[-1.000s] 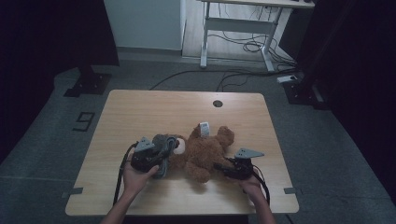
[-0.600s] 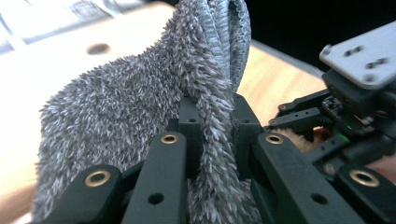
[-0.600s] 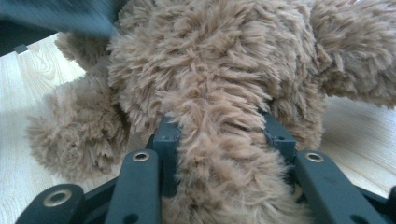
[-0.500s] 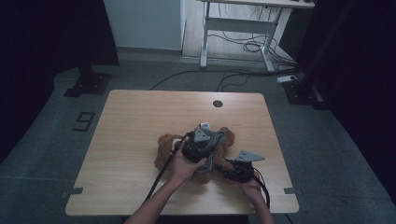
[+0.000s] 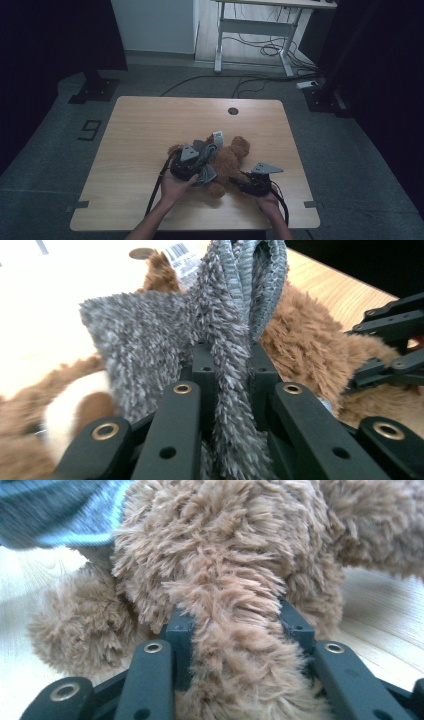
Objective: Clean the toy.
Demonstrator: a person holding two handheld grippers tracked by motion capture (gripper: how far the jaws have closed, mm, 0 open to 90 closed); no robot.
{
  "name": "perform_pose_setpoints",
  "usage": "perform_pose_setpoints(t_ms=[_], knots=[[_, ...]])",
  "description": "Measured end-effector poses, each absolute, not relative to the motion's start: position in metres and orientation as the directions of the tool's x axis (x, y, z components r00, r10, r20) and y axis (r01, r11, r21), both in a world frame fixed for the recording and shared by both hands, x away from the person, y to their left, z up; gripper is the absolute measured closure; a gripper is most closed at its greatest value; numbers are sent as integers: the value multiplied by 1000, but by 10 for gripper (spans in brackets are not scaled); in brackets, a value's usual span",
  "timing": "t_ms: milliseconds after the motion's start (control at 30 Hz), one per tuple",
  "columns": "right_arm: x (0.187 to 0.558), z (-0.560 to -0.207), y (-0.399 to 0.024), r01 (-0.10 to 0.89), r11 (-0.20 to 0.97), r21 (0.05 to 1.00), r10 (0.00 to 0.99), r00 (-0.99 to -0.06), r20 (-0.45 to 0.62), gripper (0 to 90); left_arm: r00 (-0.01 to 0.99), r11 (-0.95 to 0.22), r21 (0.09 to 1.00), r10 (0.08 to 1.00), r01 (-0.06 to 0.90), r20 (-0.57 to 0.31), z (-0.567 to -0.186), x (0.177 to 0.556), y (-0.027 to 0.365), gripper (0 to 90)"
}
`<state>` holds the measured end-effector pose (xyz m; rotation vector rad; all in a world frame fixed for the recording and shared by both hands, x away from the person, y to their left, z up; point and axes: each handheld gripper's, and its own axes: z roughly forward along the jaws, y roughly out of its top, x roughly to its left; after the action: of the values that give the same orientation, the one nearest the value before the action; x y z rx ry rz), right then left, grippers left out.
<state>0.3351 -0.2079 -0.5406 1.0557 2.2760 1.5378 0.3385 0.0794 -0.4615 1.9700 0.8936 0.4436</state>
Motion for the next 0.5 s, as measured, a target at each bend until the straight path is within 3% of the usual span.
perform_pose_setpoints(t_ms=[500], knots=[[337,-542,-210,465,177,867,647,-719,253,602,588,-266,874,809,406,-27,-459,316,145,790]])
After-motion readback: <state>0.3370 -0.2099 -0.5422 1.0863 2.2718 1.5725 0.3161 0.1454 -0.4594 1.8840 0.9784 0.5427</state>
